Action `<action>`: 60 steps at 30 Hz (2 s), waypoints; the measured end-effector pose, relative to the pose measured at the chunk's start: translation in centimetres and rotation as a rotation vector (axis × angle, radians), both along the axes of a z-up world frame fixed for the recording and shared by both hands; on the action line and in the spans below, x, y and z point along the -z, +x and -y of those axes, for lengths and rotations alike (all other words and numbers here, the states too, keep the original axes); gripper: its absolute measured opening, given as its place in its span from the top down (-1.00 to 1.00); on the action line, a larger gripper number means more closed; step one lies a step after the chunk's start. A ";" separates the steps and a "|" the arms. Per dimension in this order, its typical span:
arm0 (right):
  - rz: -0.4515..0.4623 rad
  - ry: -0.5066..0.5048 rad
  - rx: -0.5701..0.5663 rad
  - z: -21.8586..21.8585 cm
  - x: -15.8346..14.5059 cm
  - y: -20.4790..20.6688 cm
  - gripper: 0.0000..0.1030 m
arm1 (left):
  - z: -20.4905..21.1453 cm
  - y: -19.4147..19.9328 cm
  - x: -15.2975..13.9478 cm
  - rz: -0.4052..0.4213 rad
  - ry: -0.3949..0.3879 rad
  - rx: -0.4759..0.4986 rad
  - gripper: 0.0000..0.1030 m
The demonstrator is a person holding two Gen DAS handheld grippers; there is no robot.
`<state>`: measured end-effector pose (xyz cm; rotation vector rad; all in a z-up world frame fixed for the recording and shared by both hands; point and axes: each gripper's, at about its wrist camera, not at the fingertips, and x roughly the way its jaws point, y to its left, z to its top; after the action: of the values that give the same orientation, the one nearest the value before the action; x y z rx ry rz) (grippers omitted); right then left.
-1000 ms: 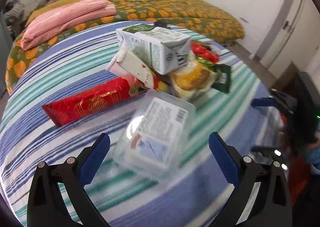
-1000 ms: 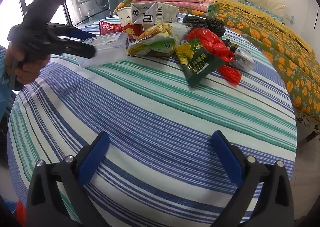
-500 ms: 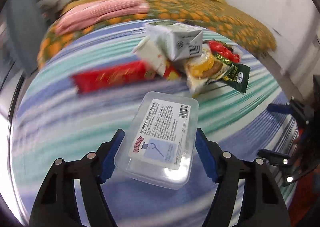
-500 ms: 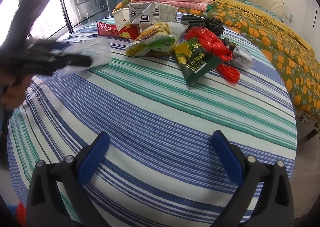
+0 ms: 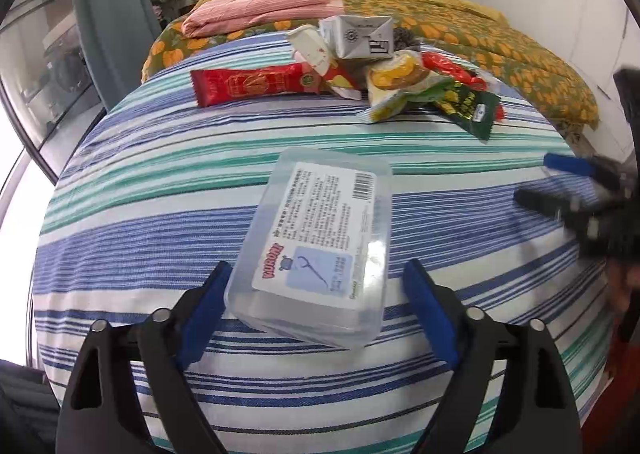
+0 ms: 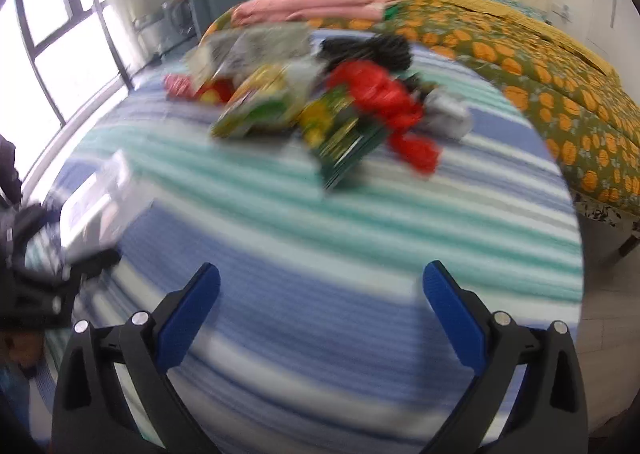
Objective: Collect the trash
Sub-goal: 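Grasp the green snack bag with the right tool while the left tool holds the box, then carry the box and snack bag over the wastebasket and release both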
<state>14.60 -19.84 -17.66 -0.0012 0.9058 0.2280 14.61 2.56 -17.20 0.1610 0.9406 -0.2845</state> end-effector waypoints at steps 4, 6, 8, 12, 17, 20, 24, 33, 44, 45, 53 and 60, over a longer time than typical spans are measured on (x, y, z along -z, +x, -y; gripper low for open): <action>-0.024 0.077 0.013 1.3 -1.1 3.4 -0.18 | -0.2 0.0 0.1 -0.004 0.000 -0.008 -0.75; -0.046 0.103 0.026 1.5 -1.0 5.4 -0.18 | -0.2 0.0 0.1 -0.007 -0.004 -0.010 -0.76; -0.044 0.123 0.042 1.5 -0.9 6.7 -0.16 | -0.2 0.1 0.1 -0.007 -0.004 -0.010 -0.76; -0.051 0.148 0.075 1.5 -0.1 8.0 0.62 | -0.4 0.1 0.1 -0.008 -0.005 -0.011 -0.78; -0.054 0.233 0.094 1.5 -0.5 5.9 0.83 | -0.3 0.1 0.2 -0.010 -0.007 -0.010 -0.81; -0.062 0.282 0.089 1.5 -1.3 3.0 0.84 | 0.0 0.1 0.2 -0.013 -0.006 -0.006 -0.85; -0.106 0.377 0.090 2.2 -1.4 -1.5 0.84 | 0.1 0.0 0.2 -0.013 -0.004 -0.007 -0.86; -0.113 0.238 0.096 4.2 -1.3 -5.5 -0.30 | -1.4 -0.1 -0.2 -0.017 -0.127 -0.001 -0.86; -0.153 -0.021 -0.101 0.3 -1.7 -1.7 -0.38 | 0.8 0.2 -2.1 -0.007 0.015 0.099 -0.86; -0.172 -0.039 -0.094 0.0 -1.1 -1.1 -0.38 | 1.0 0.5 -2.0 -0.012 0.025 0.102 -0.85; -0.158 -0.030 -0.081 0.1 -1.2 -1.2 0.32 | 0.9 1.4 -1.0 -0.064 0.066 0.086 -0.24; -0.121 0.083 -0.068 2.7 -3.0 -3.4 0.33 | 2.4 -0.1 -2.7 -0.035 -0.006 0.092 -0.22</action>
<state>11.19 -22.58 -14.68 0.0598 1.0173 0.3314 14.51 0.15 -14.50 0.1944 0.9680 -0.3760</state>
